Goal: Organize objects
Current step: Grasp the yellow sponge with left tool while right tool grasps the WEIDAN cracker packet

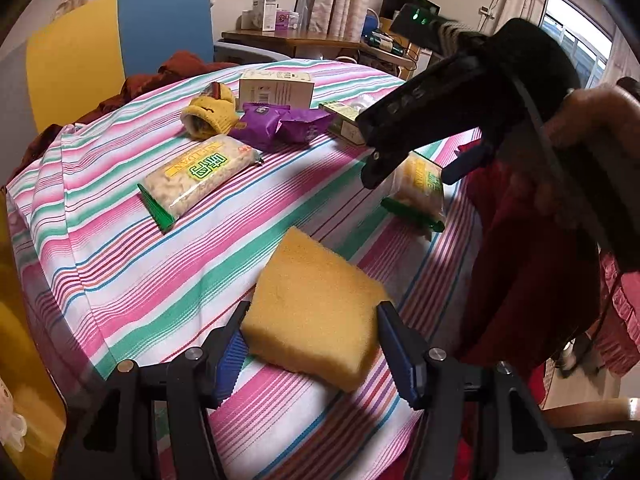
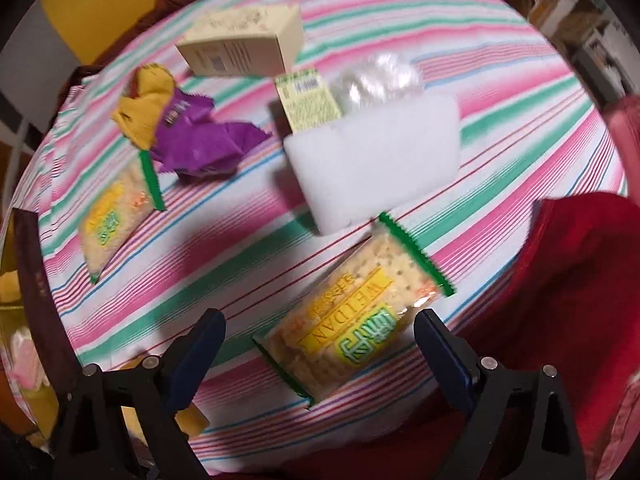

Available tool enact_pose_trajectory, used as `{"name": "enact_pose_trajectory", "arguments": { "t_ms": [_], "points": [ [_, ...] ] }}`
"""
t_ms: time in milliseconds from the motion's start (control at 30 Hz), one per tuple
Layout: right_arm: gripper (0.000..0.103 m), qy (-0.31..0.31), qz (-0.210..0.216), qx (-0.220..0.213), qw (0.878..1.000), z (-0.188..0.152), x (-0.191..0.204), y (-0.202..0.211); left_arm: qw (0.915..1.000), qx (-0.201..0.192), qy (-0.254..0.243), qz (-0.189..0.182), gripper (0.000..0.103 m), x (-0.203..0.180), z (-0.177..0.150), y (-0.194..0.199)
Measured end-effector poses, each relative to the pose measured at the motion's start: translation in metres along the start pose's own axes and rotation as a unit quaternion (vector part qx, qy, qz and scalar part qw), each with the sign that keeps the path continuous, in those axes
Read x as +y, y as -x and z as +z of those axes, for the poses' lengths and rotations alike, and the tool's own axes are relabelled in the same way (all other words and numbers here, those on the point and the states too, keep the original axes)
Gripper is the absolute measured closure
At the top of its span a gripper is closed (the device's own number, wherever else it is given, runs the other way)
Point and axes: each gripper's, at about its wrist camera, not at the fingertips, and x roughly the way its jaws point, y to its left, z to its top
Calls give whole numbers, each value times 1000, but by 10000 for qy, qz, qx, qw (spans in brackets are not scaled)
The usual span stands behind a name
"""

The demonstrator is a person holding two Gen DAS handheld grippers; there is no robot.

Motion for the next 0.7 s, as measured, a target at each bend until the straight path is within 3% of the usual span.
{"name": "enact_pose_trajectory", "arguments": {
  "t_ms": [200,367,433,700],
  "points": [
    [15,-193,-266,19,9995,1,-3,-13,9999,-78,116,-89,39,3,-2,-3],
    [44,187,-343,-81,9992,-5,8,-12,9997,-151,141,-149,40,4,-7,-1],
    [50,288,-275,-110,9991,-10,9,-9,9996,-167,157,-163,41,4,-7,0],
    [53,912,290,-415,9945,-46,18,12,9990,-344,243,-176,42,3,-5,16]
  ]
}}
